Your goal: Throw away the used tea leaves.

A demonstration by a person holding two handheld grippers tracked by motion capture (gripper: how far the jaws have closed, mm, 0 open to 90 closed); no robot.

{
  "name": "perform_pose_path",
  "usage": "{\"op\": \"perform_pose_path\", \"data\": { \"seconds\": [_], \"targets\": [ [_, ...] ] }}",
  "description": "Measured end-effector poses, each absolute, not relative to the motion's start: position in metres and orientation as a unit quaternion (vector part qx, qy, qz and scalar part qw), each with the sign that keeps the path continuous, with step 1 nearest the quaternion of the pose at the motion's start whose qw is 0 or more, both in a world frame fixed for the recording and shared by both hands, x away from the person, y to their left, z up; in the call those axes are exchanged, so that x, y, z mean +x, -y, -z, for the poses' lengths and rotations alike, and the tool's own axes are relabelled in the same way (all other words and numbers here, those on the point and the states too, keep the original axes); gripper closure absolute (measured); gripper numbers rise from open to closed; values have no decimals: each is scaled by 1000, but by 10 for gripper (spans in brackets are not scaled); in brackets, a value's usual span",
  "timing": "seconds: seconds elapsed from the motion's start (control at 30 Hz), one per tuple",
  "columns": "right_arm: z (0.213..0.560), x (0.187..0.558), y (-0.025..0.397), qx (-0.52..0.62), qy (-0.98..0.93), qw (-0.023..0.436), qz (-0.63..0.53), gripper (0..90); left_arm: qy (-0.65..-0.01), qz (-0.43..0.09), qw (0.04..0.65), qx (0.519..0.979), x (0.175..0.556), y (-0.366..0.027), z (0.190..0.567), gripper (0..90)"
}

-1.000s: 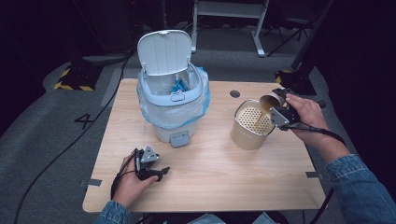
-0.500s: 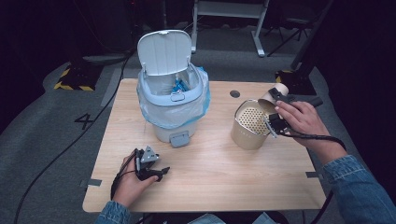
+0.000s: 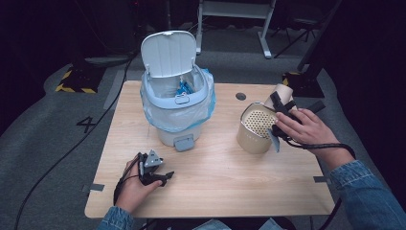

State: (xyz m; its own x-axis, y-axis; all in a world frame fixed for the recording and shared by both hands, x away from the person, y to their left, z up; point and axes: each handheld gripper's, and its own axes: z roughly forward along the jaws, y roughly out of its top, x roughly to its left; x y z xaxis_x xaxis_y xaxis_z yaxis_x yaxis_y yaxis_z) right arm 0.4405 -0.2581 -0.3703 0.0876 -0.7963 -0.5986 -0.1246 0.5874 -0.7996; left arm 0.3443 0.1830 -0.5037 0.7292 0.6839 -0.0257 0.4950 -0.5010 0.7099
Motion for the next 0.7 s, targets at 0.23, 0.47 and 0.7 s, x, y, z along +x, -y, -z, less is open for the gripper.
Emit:
{"op": "perform_pose_path", "data": {
  "seconds": [0.23,0.47,0.7],
  "targets": [
    [375,438,255,-402,-576,643,304,326,-344,-130,362,856,344,-183,504,311],
    [374,436,255,-411,-560,644,320,326,-344,-130,362,856,344,-183,504,311],
    [376,435,253,-419,-563,637,320,333,-344,-130,362,857,344,-183,504,311]
  ]
}}
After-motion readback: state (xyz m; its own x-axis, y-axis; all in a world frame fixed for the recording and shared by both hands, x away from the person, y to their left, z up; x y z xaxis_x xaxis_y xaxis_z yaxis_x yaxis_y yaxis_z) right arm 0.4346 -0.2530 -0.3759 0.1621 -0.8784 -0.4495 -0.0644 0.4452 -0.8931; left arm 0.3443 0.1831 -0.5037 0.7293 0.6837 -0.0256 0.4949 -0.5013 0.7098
